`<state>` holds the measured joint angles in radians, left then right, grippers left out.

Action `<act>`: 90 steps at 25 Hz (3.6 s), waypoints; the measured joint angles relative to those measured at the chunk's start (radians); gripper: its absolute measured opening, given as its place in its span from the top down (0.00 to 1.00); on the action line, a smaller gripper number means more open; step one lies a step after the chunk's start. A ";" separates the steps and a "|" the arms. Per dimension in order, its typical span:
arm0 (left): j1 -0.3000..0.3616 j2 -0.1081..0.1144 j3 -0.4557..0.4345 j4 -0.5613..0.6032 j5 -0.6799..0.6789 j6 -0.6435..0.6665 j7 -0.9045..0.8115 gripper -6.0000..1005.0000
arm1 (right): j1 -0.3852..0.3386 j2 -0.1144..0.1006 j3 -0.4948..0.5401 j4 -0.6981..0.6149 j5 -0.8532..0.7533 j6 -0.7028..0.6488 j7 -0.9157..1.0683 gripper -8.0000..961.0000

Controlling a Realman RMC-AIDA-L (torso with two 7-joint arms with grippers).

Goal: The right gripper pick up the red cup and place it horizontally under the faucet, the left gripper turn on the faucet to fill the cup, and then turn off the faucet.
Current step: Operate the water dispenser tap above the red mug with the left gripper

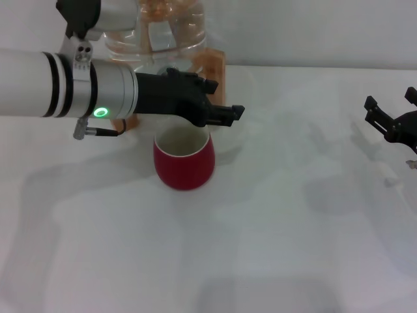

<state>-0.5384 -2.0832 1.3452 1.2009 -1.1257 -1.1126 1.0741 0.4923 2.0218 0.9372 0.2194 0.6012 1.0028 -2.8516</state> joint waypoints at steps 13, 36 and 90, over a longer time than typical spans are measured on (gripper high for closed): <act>-0.012 0.000 0.001 -0.028 0.001 0.051 0.002 0.25 | 0.002 0.000 0.002 0.000 0.002 -0.001 0.000 0.09; -0.019 -0.001 0.000 -0.048 -0.012 0.100 0.028 0.25 | 0.001 0.000 0.002 0.000 0.002 -0.001 0.000 0.09; 0.266 -0.006 0.253 -0.581 -1.351 -0.085 1.282 0.25 | -0.033 -0.006 0.010 -0.011 0.006 0.048 -0.022 0.09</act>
<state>-0.2721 -2.0892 1.5980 0.6197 -2.4767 -1.1978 2.3559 0.4594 2.0155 0.9470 0.2084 0.6077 1.0512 -2.8735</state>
